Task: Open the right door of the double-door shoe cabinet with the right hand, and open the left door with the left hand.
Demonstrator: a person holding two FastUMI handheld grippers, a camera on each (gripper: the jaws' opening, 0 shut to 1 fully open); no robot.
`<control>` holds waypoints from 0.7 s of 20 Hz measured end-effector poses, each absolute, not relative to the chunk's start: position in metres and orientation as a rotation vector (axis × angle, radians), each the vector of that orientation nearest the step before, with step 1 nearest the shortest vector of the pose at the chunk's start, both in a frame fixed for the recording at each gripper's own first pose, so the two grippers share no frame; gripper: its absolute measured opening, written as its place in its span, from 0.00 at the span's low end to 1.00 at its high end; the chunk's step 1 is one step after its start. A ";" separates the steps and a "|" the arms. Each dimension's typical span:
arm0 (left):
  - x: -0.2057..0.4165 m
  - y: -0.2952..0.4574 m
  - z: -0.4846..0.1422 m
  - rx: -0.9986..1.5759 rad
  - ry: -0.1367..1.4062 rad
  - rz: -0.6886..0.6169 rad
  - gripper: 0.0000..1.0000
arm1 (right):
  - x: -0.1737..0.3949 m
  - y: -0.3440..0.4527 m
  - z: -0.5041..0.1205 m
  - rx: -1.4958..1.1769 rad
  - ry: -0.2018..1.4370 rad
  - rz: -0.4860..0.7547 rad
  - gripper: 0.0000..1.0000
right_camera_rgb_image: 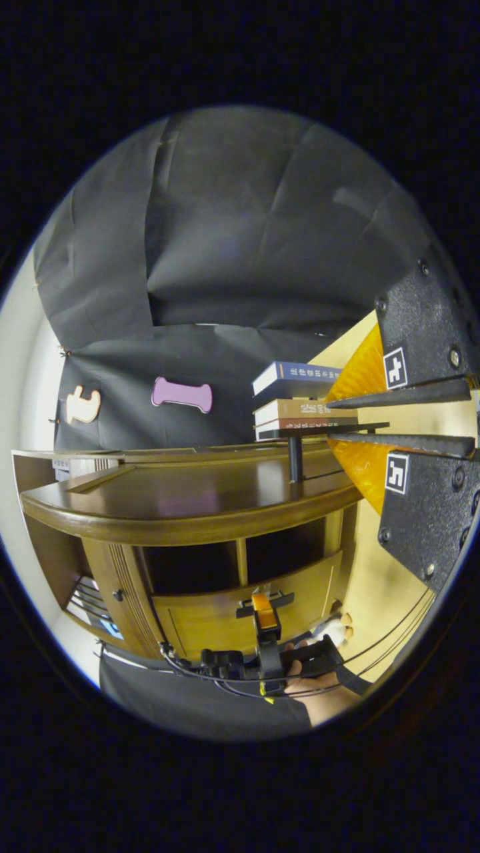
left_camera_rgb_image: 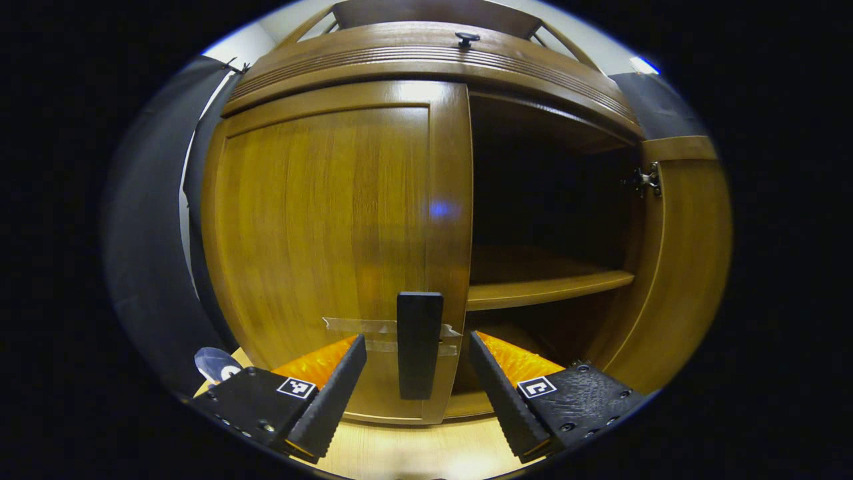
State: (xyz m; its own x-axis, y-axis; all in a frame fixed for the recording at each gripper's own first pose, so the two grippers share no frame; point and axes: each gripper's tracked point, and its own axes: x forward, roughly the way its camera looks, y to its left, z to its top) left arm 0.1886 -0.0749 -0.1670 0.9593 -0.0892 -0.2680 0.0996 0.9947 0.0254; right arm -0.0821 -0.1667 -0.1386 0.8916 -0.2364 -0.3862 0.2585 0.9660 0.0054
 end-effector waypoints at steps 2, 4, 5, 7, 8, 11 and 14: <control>0.196 -0.073 -0.167 0.038 0.263 -0.090 0.89 | -0.086 -0.172 -0.137 0.058 0.394 -0.269 0.22; 0.200 -0.071 -0.169 0.035 0.257 -0.084 0.78 | -0.090 -0.178 -0.135 0.054 0.393 -0.284 0.22; 0.204 -0.072 -0.170 0.023 0.255 -0.090 0.86 | -0.092 -0.182 -0.134 0.052 0.394 -0.292 0.22; 0.203 -0.075 -0.171 0.007 0.253 -0.103 0.73 | -0.095 -0.187 -0.131 0.036 0.386 -0.312 0.22; 0.207 -0.072 -0.171 0.009 0.251 -0.089 0.82 | -0.097 -0.189 -0.129 0.024 0.382 -0.318 0.22; 0.206 -0.074 -0.172 -0.003 0.254 -0.105 0.31 | -0.100 -0.184 -0.124 -0.002 0.377 -0.310 0.23; 0.207 -0.074 -0.174 0.006 0.255 -0.121 0.39 | -0.104 -0.185 -0.125 -0.020 0.386 -0.324 0.24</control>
